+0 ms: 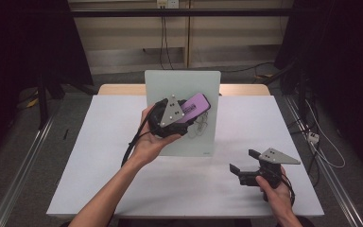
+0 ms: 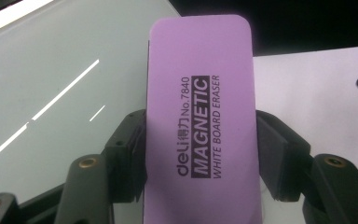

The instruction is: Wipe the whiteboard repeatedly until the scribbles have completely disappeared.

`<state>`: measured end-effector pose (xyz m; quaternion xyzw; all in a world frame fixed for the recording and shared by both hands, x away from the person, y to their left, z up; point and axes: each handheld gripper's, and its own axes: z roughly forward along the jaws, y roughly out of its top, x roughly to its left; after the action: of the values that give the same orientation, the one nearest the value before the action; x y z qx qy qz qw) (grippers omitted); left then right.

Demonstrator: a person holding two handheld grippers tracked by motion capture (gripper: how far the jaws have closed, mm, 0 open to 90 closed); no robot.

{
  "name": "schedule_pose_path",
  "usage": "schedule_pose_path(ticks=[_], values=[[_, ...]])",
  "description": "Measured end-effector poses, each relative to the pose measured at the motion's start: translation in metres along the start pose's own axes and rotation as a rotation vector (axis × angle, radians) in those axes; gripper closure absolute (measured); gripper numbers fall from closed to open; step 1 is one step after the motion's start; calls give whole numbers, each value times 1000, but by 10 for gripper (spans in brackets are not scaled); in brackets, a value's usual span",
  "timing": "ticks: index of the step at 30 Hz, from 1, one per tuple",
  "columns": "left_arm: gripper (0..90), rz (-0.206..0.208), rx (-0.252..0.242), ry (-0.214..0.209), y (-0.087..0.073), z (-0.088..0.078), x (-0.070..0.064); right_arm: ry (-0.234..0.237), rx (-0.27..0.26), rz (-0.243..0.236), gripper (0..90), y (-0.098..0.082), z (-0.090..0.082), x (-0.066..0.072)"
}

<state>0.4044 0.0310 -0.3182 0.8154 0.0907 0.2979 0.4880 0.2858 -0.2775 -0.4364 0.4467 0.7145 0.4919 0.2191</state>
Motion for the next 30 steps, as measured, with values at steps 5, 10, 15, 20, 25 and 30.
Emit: schedule_pose_path(ticks=[5, 10, 15, 20, 25, 30], values=[[406, 27, 0, 17, 7, 6, 2, -3, -3, -3, 48, 0, -2, -1], [406, 37, 11, 43, 10, 11, 6, 1, -3, -4, 49, 0, -1, -1], [406, 68, 11, 63, 11, 14, 5, 2, -1, -4, 49, 0, 0, -1], [407, 77, 5, 72, 13, 18, 7, 5, -2, -3, 48, 0, 0, 0], [407, 84, 8, 70, 15, 20, 6, 4, -2, -1, 48, 0, -1, 0], [408, 88, 13, 68, 14, 20, 6, 12, -6, 6, 49, 0, -1, -1]])
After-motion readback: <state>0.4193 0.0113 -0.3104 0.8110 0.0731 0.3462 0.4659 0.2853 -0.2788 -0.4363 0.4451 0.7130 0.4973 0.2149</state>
